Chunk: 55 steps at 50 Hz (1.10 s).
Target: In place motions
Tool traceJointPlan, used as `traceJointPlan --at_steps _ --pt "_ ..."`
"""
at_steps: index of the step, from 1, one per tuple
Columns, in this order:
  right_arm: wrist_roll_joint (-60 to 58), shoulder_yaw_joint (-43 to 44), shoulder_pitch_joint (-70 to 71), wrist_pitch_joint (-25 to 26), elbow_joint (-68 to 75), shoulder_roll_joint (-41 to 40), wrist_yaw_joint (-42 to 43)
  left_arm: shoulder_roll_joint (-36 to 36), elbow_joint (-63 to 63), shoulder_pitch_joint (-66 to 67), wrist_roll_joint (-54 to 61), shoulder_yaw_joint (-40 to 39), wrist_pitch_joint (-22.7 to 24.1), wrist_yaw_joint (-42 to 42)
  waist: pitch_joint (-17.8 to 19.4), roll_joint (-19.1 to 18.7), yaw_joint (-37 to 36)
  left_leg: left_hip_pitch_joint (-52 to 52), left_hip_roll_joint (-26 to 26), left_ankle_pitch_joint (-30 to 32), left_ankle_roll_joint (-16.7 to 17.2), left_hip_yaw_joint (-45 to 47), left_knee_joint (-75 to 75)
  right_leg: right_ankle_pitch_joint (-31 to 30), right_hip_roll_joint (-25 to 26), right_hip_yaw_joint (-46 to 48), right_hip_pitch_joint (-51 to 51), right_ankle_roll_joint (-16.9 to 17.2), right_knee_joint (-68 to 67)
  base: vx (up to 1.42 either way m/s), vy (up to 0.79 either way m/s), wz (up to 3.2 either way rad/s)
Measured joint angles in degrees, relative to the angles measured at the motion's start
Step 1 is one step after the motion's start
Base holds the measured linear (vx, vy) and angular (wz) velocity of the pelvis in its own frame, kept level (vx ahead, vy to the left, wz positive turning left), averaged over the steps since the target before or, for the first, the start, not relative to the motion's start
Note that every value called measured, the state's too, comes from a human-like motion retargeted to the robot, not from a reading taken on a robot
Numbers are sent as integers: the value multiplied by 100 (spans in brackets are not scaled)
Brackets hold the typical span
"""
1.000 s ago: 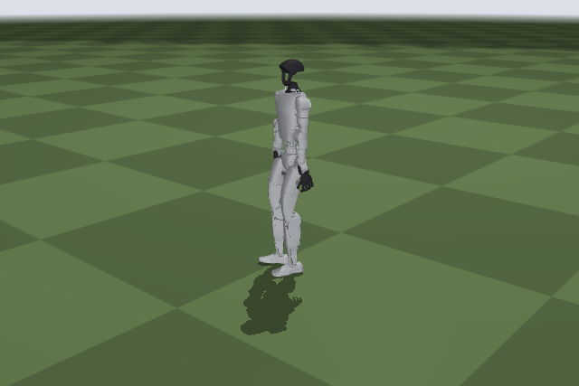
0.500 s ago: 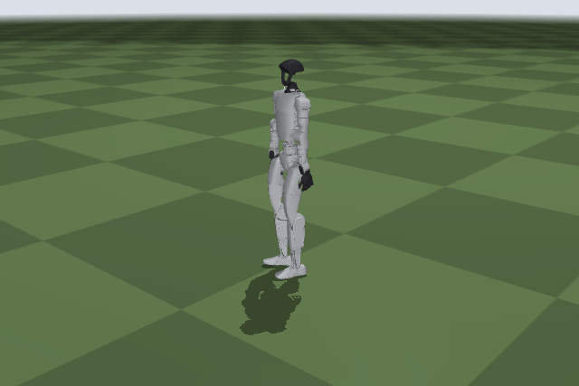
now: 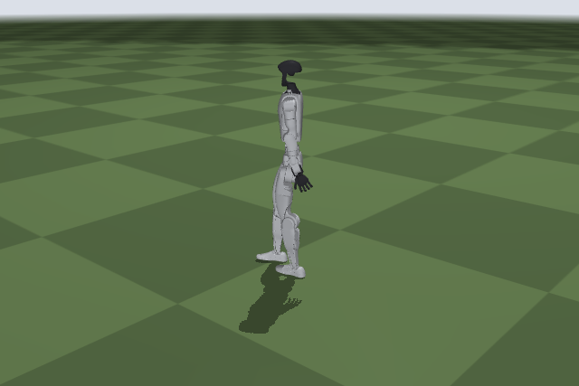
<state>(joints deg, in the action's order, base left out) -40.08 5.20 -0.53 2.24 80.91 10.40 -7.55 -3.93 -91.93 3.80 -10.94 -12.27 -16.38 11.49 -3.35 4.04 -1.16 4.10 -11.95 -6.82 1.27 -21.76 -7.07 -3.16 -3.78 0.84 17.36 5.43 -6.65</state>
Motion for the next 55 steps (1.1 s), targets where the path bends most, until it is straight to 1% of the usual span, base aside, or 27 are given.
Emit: traceJointPlan --at_steps 2,3,5,8,11,13,15,18,21,23,25,27,28,30,32,33,35,38,40,42,44,45,47,50,52,53,55 --pt "240 -130 149 -23 -35 -7 171 -31 -94 -92 -40 72 -36 72 202 -152 284 61 259 8 76 569 73 44 110 -51 93 -161 64 -36 2 -168" --pt "395 -166 214 -46 -24 -19 271 -71 -112 -131 -63 163 -42 98 300 -224 383 20 312 -16 25 717 114 99 133 57 146 -308 84 -41 -1 -205" --pt "629 -174 292 -133 8 -26 354 -165 -114 -197 -208 379 -44 146 443 -394 405 -20 474 -41 -30 1100 226 286 97 787 261 -752 76 -33 2 -245" --pt "641 -131 237 -108 70 1 184 -271 -104 -196 -606 533 -104 112 395 -494 280 -78 665 -128 -70 1942 444 733 -181 2654 290 -943 71 -11 -1 -289" --pt "599 -93 154 -26 232 30 234 -287 -93 -28 -703 532 -128 68 216 -514 79 -148 721 -272 -131 2830 639 1002 -332 4746 83 -869 117 6 -11 -335" --pt "610 -41 166 22 387 63 319 -246 -97 110 -603 468 -109 98 85 -520 -16 -187 697 -400 -150 3387 759 1162 -305 5518 51 -819 -26 9 -7 -345" --pt "660 43 218 84 515 117 339 -159 -146 208 -475 362 -110 124 5 -559 -18 -244 659 -555 -132 3900 841 1291 -284 5888 65 -677 -307 13 -6 -334" --pt "819 215 299 144 618 221 278 4 -255 276 -330 248 -148 125 -84 -705 15 -342 741 -808 34 4960 837 1448 -224 6277 -37 -492 -696 23 -6 -321" --pt "1098 331 354 157 722 320 211 119 -204 363 -299 244 -192 127 -194 -863 37 -460 802 -1016 229 6003 812 1517 -60 6962 -468 -446 -719 28 1 -309" --pt "1281 401 388 182 823 394 167 169 -39 427 -369 256 -204 180 -290 -930 34 -537 797 -1118 366 6665 785 1373 49 7227 -795 -437 -570 30 11 -285" --pt "1415 494 365 220 930 460 162 173 196 500 -511 281 -181 301 -359 -943 79 -656 716 -1201 490 7165 717 1554 123 7176 -1028 -40 -356 58 -4 -220" --pt "1516 623 256 241 1060 510 186 90 402 530 -668 378 -135 427 -438 -915 126 -773 670 -1161 519 7451 544 1722 173 5986 -580 -327 -447 54 5 -172" --pt "1574 675 192 256 1111 530 189 62 479 512 -710 416 -138 416 -511 -889 24 -716 721 -1061 472 7515 384 1602 24 5776 -518 -322 -498 46 2 -195" --pt "1728 672 107 321 1213 498 223 7 695 532 -583 522 -142 239 -462 -766 -136 -644 871 -681 284 7441 -145 1524 -108 5828 -613 -480 -396 47 -13 -187" --pt "1740 580 107 405 1243 395 244 -130 842 505 -358 589 17 211 -225 -349 53 -503 871 -113 -117 6865 -1051 1570 -280 5066 -652 -521 -305 27 -15 -114" --pt "1685 541 115 438 1218 320 254 -201 879 464 -330 561 82 271 -143 -164 146 -291 916 127 -388 6489 -1622 1530 -532 5060 -719 -484 -339 23 -12 -124" --pt "1475 482 42 425 1114 217 230 -225 952 435 -396 399 -4 325 -142 94 81 255 912 471 -792 5797 -2604 1467 -849 4752 -687 -425 -405 31 -9 -177" --pt "1085 209 12 363 959 165 -7 -109 1028 432 -189 121 -170 271 -151 274 -56 917 646 384 -649 4786 -3249 1357 -831 4121 -578 -552 -270 28 4 -211" --pt "787 37 131 412 848 130 -115 9 1021 364 142 8 -91 257 -24 326 -112 1105 636 245 -722 4497 -3283 1249 -793 3886 -608 -628 -164 16 7 -208" --pt "503 -62 229 427 726 88 -103 127 981 289 365 -65 -43 340 84 298 -124 1144 770 103 -840 4341 -2998 1154 -734 3603 -643 -651 -92 9 12 -188" --pt "341 -181 269 383 601 54 -103 204 971 260 398 -56 -35 481 93 265 -120 1144 887 -31 -903 4208 -2509 1060 -679 3378 -667 -660 -7 18 17 -179" --pt "294 -246 281 360 537 39 -125 228 973 251 365 -26 -30 547 80 243 -127 1150 935 -102 -905 4126 -2241 1011 -636 3256 -672 -666 38 24 19 -177" --pt "255 -289 270 336 383 -8 -207 228 1002 230 197 117 -4 543 28 145 -159 1222 878 -225 -828 3558 -1727 921 -499 3059 -698 -661 140 19 17 -168" --pt "288 -203 229 271 211 -90 -296 175 1063 165 -120 406 2 373 -52 -54 -178 1333 654 -229 -582 2051 -1017 832 -263 2864 -797 -628 289 16 18 -133" --pt "380 -143 185 258 183 -132 -331 117 1096 127 -331 593 10 290 -122 -213 -90 1269 568 -13 -288 1011 -436 817 -105 2739 -908 -593 362 19 13 -90" --pt "425 -120 159 263 193 -149 -335 88 1110 118 -417 668 18 256 -139 -315 -65 1169 627 234 20 707 -91 819 12 2641 -988 -579 389 23 16 -86" --pt "494 -100 76 281 258 -158 -319 65 1124 152 -538 758 48 183 -219 -433 68 914 734 341 195 668 376 791 120 2449 -1150 -540 449 26 24 -62"
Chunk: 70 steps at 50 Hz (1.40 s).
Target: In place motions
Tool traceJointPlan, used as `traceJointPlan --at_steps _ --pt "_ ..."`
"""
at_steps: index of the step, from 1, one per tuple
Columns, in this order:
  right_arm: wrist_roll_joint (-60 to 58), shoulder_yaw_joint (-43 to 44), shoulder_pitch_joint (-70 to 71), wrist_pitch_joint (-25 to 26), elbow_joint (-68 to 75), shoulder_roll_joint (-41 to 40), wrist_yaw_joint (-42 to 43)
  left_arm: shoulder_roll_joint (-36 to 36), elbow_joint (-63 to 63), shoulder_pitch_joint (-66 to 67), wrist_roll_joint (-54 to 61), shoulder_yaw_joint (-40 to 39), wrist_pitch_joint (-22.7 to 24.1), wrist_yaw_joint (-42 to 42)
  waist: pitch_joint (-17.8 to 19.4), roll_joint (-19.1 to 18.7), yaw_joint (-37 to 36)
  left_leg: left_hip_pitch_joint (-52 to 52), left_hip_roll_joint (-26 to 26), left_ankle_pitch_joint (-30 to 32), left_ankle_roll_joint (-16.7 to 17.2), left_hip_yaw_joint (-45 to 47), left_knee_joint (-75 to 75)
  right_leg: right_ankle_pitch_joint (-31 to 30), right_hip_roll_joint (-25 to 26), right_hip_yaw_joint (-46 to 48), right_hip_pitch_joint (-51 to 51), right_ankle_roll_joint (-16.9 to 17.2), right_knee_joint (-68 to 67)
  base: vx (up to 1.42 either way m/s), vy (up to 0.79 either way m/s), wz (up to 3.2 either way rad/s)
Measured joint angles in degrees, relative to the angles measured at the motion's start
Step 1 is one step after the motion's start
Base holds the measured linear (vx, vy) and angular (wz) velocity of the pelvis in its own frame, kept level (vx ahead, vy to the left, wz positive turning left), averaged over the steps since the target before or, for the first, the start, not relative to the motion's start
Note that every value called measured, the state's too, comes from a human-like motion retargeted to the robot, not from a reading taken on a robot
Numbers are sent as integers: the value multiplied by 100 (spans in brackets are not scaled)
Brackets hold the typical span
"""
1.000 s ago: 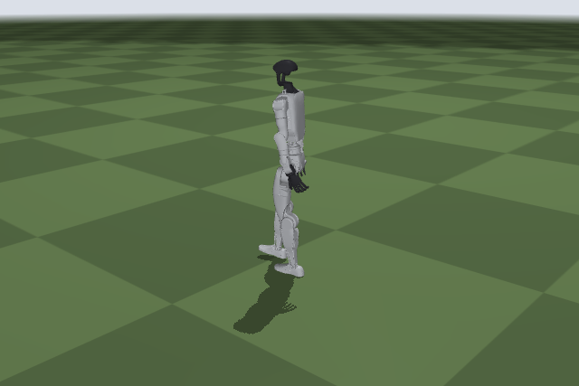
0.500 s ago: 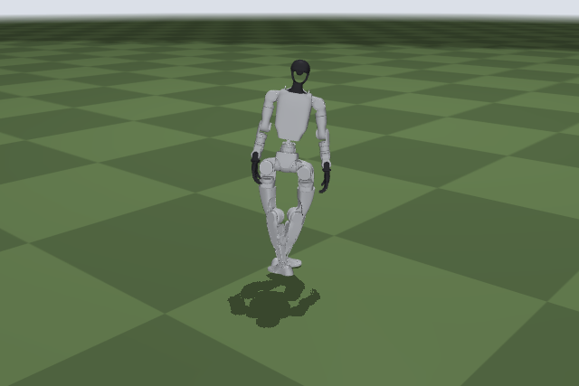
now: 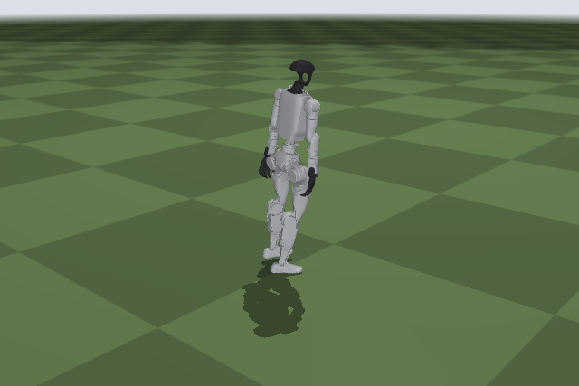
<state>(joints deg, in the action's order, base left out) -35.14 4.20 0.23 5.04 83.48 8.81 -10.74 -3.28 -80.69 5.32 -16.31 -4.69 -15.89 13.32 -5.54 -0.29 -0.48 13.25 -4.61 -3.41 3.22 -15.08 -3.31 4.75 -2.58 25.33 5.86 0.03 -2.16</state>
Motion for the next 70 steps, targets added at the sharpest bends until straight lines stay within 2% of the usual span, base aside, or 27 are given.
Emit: traceJointPlan --at_steps 2,3,5,10,18,28,35,37,38,43,47,53,55,57,60,63,65,67,70 --pt "-3 17 12 59 171 15 28 14 -54 -13 -49 -59 3 5 -175 -104 296 -165 175 -290 -113 869 -116 -73 45 -4 -88 -1 111 24 18 -34" --pt "-4 33 21 113 240 -4 59 19 -103 -46 -49 -135 -22 22 -243 -124 354 -231 73 -252 -230 815 -59 -104 55 -39 -120 -4 142 15 12 -57" --pt "133 69 89 181 401 -79 260 11 -190 -174 0 -384 -119 24 -316 -155 555 -341 45 -183 -254 702 66 -136 46 -90 -138 -8 126 7 12 -54" --pt "685 96 -59 -25 481 -102 489 -52 -105 -254 460 -519 -112 70 -217 -19 378 -807 -181 -292 -514 874 139 -146 -68 -431 -255 -34 -77 15 17 -81" --pt "48 45 -119 6 377 -17 394 28 -141 -275 916 -738 -104 113 -249 -22 476 -1048 -282 -387 -653 1108 208 -238 -186 -574 -222 27 -239 2 11 -35" --pt "-248 212 12 -118 441 98 209 34 -787 -303 341 -255 -135 98 -267 20 495 -1050 -354 -416 -808 1480 341 -477 -324 -937 215 148 -603 -8 7 -35" --pt "-490 128 110 -170 379 142 365 18 -1222 -382 121 12 -196 -61 -45 140 634 -1033 -261 -496 -835 2191 483 -964 -108 -1559 622 245 -526 -19 -2 -95" --pt "-473 116 138 -210 323 130 436 13 -1248 -389 163 41 -192 -25 57 151 703 -1046 -208 -578 -829 2426 522 -950 -142 -1240 643 480 -405 -25 -10 -146" --pt "-449 103 146 -219 309 118 474 -2 -1249 -385 174 60 -194 19 85 134 734 -1052 -149 -624 -820 2585 548 -874 -191 -871 656 495 -354 -24 -13 -172" --pt "-163 11 133 -200 406 39 494 -186 -1179 -430 -27 22 -296 102 81 148 673 -1046 135 -826 -699 3663 645 -335 -543 1506 602 639 -335 -16 -14 -201" --pt "126 143 40 -158 570 19 546 -279 -1116 -494 -15 108 -384 10 66 37 578 -1080 441 -968 -556 4268 607 -495 -652 2356 454 293 -527 3 -16 -147" --pt "317 271 -135 11 920 69 753 -194 -979 -444 60 -66 -375 79 -192 -164 545 -1255 724 -1209 -275 5075 550 -648 -740 3672 -128 109 -523 22 -15 -119" --pt "375 303 -124 70 1062 90 770 -167 -937 -431 98 -154 -371 87 -267 -102 516 -1372 690 -1287 -158 5374 509 -757 -719 3913 -329 212 -311 34 -21 -111" --pt "413 315 -133 108 1143 89 764 -160 -901 -384 124 -236 -370 101 -337 21 486 -1537 624 -1328 -27 5663 462 -469 -602 3885 -387 350 -30 41 -20 -105" --pt "355 344 -120 184 1148 48 612 -173 -911 -331 179 -357 -393 120 -454 108 330 -1747 701 -1244 147 6151 350 -391 -503 3143 -147 105 81 49 -27 -121" --pt "212 358 -60 128 814 2 464 -71 -862 -333 481 -507 -359 -88 -338 123 341 -1858 899 -976 138 6405 12 -381 -474 2877 -134 30 144 28 -19 -98" --pt "157 200 17 28 526 -29 441 -75 -760 -347 658 -579 -262 -39 -187 237 437 -1913 1013 -721 58 6539 -378 -354 -507 2657 -172 9 212 29 -29 -105" --pt "53 21 87 -32 292 -63 436 -122 -641 -368 589 -616 -270 125 -163 455 477 -1750 1116 -443 -214 6506 -1030 -373 -706 2423 -146 21 265 26 -18 -113" --pt "-99 -64 157 -87 107 -89 423 -222 -490 -424 387 -491 -327 128 -218 754 574 -1034 1338 -292 -1036 5775 -2483 -457 -989 2142 -91 38 385 26 -12 -50"
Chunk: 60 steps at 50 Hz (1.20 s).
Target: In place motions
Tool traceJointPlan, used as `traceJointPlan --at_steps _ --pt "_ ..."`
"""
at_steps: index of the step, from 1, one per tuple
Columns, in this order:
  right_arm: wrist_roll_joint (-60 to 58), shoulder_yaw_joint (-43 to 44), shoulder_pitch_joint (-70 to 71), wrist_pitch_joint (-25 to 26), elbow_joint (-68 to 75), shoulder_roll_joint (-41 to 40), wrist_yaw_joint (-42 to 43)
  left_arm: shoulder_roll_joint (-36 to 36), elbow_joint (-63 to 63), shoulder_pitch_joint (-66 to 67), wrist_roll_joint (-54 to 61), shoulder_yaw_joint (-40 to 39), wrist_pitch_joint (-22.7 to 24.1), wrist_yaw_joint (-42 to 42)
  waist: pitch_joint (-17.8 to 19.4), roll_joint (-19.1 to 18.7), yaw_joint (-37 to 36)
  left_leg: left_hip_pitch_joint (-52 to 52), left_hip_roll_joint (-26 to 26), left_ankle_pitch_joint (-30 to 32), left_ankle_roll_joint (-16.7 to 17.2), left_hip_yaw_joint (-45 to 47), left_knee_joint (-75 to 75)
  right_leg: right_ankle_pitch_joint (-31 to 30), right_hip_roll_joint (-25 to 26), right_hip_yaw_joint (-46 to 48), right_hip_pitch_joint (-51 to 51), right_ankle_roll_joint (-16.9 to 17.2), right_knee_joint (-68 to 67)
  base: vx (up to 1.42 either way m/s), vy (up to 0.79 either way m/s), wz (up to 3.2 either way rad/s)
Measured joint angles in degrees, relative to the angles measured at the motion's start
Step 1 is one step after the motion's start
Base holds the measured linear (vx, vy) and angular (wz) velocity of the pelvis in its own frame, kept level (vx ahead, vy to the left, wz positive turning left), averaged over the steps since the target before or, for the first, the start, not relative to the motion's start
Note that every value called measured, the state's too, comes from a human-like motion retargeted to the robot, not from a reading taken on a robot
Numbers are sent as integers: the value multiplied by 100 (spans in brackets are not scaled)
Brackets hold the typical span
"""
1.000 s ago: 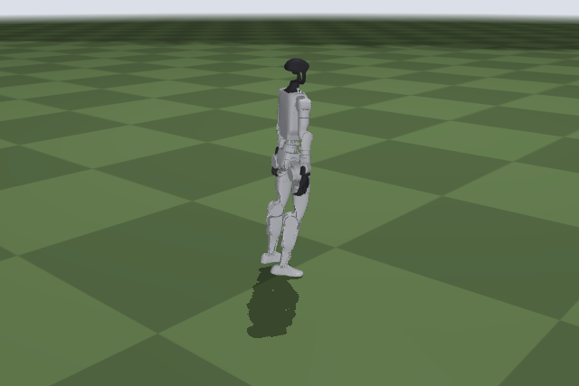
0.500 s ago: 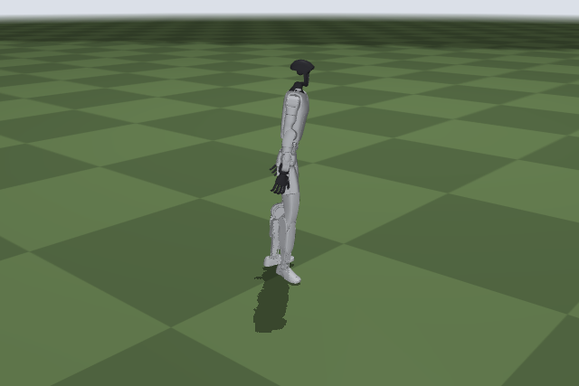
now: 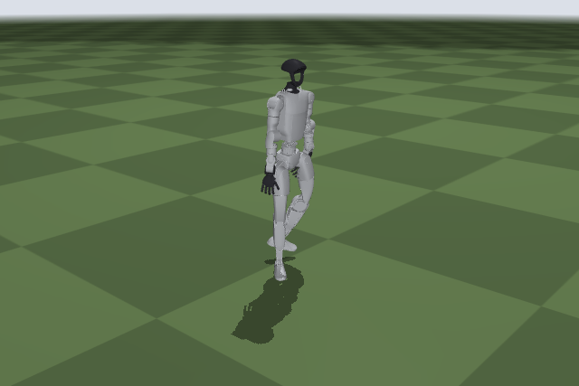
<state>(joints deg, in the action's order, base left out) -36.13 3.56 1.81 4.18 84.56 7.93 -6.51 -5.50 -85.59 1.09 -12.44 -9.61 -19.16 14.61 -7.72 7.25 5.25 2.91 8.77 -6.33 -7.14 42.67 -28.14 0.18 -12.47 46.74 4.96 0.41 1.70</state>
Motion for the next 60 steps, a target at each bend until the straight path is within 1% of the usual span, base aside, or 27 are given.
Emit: traceJointPlan --at_steps 2,5,7,9,12,13,15,16,17,18,20,22,25,30,33,40,48,50,54,57,60 --pt "-14 -20 8 -1 -63 15 -54 -25 37 -66 -40 149 9 -103 -3 36 -47 543 -91 -48 -112 -950 -607 -3 -11 -103 19 -9 27 19 -3 -58" --pt "-10 -10 35 32 -119 41 -76 22 116 -172 -82 302 14 -75 78 102 -369 1124 -807 -29 -70 -2343 -673 10 -59 -564 156 -45 -84 15 4 -125" --pt "39 30 104 57 -131 66 -35 93 198 -273 -86 350 42 2 189 67 -523 1266 -1116 -101 -55 -2856 -307 8 -17 -788 213 -82 -124 -1 12 -128" --pt "123 47 141 52 -128 91 -6 155 283 -338 -99 387 94 37 289 -14 -634 1283 -1318 -215 -56 -3288 262 5 67 -971 225 -98 -150 4 16 -122" --pt "199 82 89 45 -95 107 -29 220 361 -329 -179 462 159 6 332 -204 -689 1203 -1596 -270 -11 -4204 1299 8 263 -1159 174 -80 -161 13 15 -96" --pt "206 103 73 57 -60 110 -44 234 359 -313 -226 484 170 -1 331 -277 -715 1165 -1662 -213 72 -4557 1662 5 355 -1205 138 -73 -144 15 14 -111" --pt "231 101 44 84 38 103 -38 244 312 -255 -289 507 193 -14 355 -378 -832 1048 -1793 480 160 -5131 2337 -3 546 -1380 45 -74 -118 15 16 -129" --pt "240 91 28 100 92 105 -26 258 258 -212 -293 517 202 -8 353 -413 -779 937 -1786 677 119 -5164 2491 4 576 -1425 -2 -63 -134 14 13 -96" --pt "242 82 19 120 145 105 -12 271 192 -176 -298 514 207 8 337 -453 -704 836 -1763 743 103 -5130 2579 6 603 -1464 -28 -52 -154 13 10 -56" --pt "228 76 27 144 198 106 3 281 101 -155 -307 485 207 48 292 -505 -584 755 -1711 547 136 -4962 2531 3 623 -1493 -12 -40 -180 11 13 -65" --pt "246 10 30 184 280 78 61 297 -100 -128 -351 359 168 143 218 -599 -453 600 -1592 394 158 -4631 2615 -22 685 -1644 47 -32 -247 6 17 -92" --pt "362 -22 18 177 326 37 124 296 -234 -113 -389 274 116 174 206 -622 -293 490 -1613 330 111 -4777 2700 -47 651 -1722 76 -12 -316 -1 14 -91" --pt "531 4 -37 130 404 12 141 274 -328 -72 -428 225 92 118 206 -612 -307 358 -1625 119 2 -4494 2680 -80 633 -2022 144 -2 -408 2 16 -100" --pt "539 99 -206 167 610 4 224 244 -378 24 -402 228 64 52 39 -537 -382 264 -1646 -143 -20 -4159 2649 -170 549 -2231 260 67 -439 7 13 -62" --pt "533 104 -203 197 732 32 323 238 -357 -8 -300 164 60 89 33 -543 -360 199 -1671 -254 -58 -4043 2662 -219 543 -2357 295 95 -439 -3 11 -39" --pt "604 125 -228 218 781 61 375 223 -169 -84 -177 76 54 100 -33 -602 -343 163 -1681 -371 1 -3971 2715 -225 534 -2467 352 132 -545 -1 9 -13" --pt "673 125 -237 192 634 68 370 173 102 -206 -190 127 94 153 -26 -747 -337 317 -1575 -342 173 -4387 2620 48 598 -2280 263 81 -907 -1 0 49" --pt "662 112 -217 191 602 70 367 152 143 -225 -192 120 110 170 -17 -778 -353 364 -1539 -320 241 -4547 2592 116 629 -2342 261 4 -1030 1 -7 81" --pt "646 102 -206 182 525 77 363 131 138 -203 -162 87 122 156 -5 -845 -325 479 -1511 -242 393 -5019 2527 177 793 -3121 326 -83 -1240 4 -9 114" --pt "678 91 -187 171 463 94 362 116 97 -185 -132 41 96 166 36 -881 -312 583 -1530 -163 522 -5422 2489 243 892 -3722 335 23 -1316 2 -11 136" --pt "727 62 -150 168 422 115 358 99 86 -149 -94 -4 66 188 129 -898 -379 685 -1551 -64 656 -5733 2458 439 957 -3885 226 122 -1288 1 -19 132"
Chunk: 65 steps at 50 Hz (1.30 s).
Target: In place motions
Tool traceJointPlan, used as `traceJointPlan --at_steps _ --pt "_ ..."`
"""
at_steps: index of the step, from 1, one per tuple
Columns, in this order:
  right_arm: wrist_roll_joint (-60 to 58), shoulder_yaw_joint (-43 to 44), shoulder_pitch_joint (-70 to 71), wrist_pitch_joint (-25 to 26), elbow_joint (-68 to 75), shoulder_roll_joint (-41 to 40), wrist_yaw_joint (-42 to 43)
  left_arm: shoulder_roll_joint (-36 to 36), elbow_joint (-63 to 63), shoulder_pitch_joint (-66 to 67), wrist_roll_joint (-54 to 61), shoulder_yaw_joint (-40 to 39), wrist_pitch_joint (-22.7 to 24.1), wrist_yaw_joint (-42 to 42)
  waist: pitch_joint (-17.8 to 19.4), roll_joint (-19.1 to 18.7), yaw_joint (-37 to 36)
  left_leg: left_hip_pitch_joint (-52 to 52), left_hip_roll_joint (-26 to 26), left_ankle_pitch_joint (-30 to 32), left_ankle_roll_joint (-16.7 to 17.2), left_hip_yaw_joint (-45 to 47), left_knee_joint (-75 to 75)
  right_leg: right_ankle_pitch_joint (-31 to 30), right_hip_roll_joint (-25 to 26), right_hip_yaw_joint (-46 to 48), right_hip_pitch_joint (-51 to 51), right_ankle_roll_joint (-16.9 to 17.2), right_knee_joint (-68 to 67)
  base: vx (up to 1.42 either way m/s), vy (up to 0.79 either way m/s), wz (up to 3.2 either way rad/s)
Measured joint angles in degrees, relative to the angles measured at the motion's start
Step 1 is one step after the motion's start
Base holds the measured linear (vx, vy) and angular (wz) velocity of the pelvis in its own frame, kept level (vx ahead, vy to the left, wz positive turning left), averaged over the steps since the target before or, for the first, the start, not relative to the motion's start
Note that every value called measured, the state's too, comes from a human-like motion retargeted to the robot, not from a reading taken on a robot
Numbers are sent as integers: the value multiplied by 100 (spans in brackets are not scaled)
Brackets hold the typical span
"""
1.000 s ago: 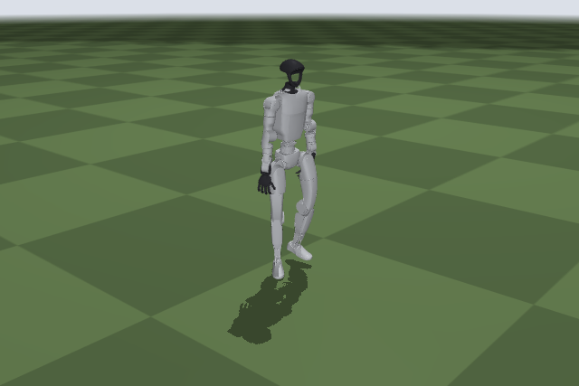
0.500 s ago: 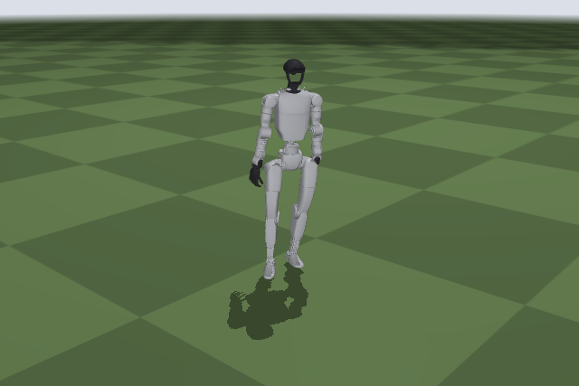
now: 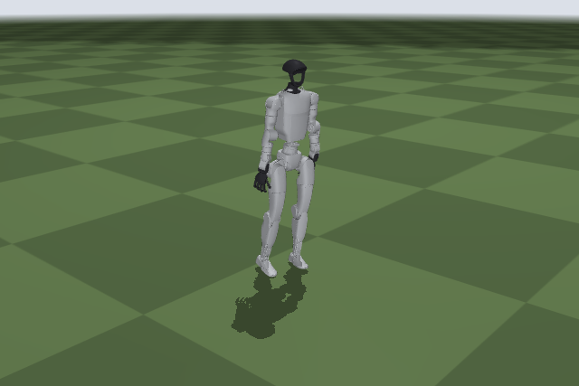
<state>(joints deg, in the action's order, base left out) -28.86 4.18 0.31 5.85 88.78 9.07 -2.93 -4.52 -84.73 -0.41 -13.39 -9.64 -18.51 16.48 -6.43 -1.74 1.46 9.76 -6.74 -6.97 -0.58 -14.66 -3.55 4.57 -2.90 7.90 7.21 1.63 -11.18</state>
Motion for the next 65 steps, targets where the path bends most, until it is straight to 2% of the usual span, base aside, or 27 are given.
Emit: traceJointPlan --at_steps 3,6,8,10,13,15,18,26,28,30,33,38,41,44,47,50,52,55,57,60,62,65 --pt "39 -13 49 5 -29 38 -47 -21 6 19 56 -19 -22 21 136 89 -237 139 -76 150 102 -65 -45 88 -95 633 -186 -157 230 -7 -14 119" --pt "56 80 116 16 -126 83 -127 33 46 -20 154 15 -38 -71 332 125 -458 322 -218 373 122 -258 -69 103 -173 1204 -366 -88 445 -19 -21 165" --pt "26 133 127 -2 -248 128 -162 94 60 -31 272 22 50 -197 395 168 -523 503 -219 284 108 -97 -22 117 -264 1658 -436 -23 606 -27 -13 204" --pt "-42 101 101 -25 -340 174 -181 124 62 46 321 5 168 -234 398 255 -572 646 64 -100 167 1145 62 141 -317 2058 -496 -12 736 -21 -19 192" --pt "-224 146 88 43 -358 233 -139 163 -74 164 287 -4 161 -261 310 241 -482 655 635 -513 712 3110 149 135 -326 2815 -614 35 943 -19 -11 224" --pt "-244 192 60 78 -339 250 1 182 -254 222 335 -73 136 -346 236 213 -353 596 929 -464 1078 4195 145 144 -292 3290 -698 69 1073 -23 -11 242" --pt "-40 217 -16 11 -252 267 173 161 -517 277 399 -198 79 -314 152 195 -239 472 1113 -230 1180 4954 12 224 -251 3776 -795 127 1149 -18 -5 220" --pt "104 408 -128 115 149 211 167 82 -825 460 438 -351 23 -428 -115 347 -493 -52 1049 140 1151 4879 -299 293 -273 4683 -959 314 1212 -17 4 156" --pt "69 395 -138 120 149 188 174 82 -866 498 411 -393 15 -432 -191 304 -501 -249 966 264 1261 4815 -226 301 -214 4866 -1002 371 1205 -18 19 124" --pt "1 378 -158 103 104 167 145 110 -906 545 411 -432 8 -459 -279 260 -542 -427 819 -13 1311 4733 -58 304 -163 5005 -1044 429 1178 -16 23 97" --pt "-138 362 -169 72 -23 145 68 154 -995 558 442 -487 -5 -415 -398 204 -521 -449 551 31 1070 4281 352 252 -128 5270 -1154 524 1157 -10 19 92" --pt "-49 346 -103 -82 -227 45 166 190 -905 476 411 -473 13 -352 -444 211 -529 -414 387 -28 949 3997 506 108 -206 5618 -1320 609 1000 -13 23 68" --pt "-61 269 -96 -176 -385 11 70 175 -794 392 367 -315 33 -304 -408 125 -532 -416 435 -88 901 3789 490 -133 -268 5805 -1432 538 687 -9 28 55" --pt "-208 161 -54 -211 -529 1 25 162 -748 232 358 -137 25 -242 -312 -201 -502 -446 729 -117 876 3535 486 -663 -392 5684 -1376 256 -99 -11 18 43" --pt "-300 -13 54 -248 -635 8 87 147 -646 53 305 -31 4 -144 -183 -558 -408 -452 1071 -117 879 3324 486 -886 -766 4823 -855 -163 -1510 -12 16 28" --pt "-371 -173 93 -294 -733 -32 74 76 -511 -77 192 60 -16 -24 -127 -472 -283 -403 939 -105 796 3213 504 -614 -698 3401 -110 142 -1978 -9 9 40" --pt "-391 -222 81 -321 -756 -72 44 43 -443 -148 131 107 -31 -32 -93 -375 -165 -371 825 -94 748 3051 489 -271 -341 2422 220 375 -1718 -8 2 75" --pt "-409 -300 36 -353 -733 -116 47 18 -356 -198 172 159 14 -127 -32 -182 -65 -399 647 -103 708 2883 465 -1 -125 1691 344 480 -919 1 -1 65" --pt "-477 -348 -11 -355 -684 -133 68 9 -316 -203 202 177 45 -108 25 -35 25 -501 478 -126 683 2756 477 35 -92 1574 297 378 -244 8 -5 69" --pt "-608 -412 -88 -348 -506 -158 111 -24 -312 -190 171 103 21 -38 82 193 119 -714 266 -166 684 2593 498 -425 -2 1580 127 -166 497 16 -8 43" --pt "-709 -388 -91 -297 -304 -150 78 -13 -352 -179 169 10 -8 -36 21 357 -160 -748 196 -202 699 2774 498 -450 -223 1940 29 52 512 16 -4 -21" --pt "-810 -207 -44 -182 -115 -104 11 117 -479 -189 395 -65 9 -190 28 349 -309 -760 254 -211 711 2712 469 -571 -212 2004 -26 177 622 11 -6 4"
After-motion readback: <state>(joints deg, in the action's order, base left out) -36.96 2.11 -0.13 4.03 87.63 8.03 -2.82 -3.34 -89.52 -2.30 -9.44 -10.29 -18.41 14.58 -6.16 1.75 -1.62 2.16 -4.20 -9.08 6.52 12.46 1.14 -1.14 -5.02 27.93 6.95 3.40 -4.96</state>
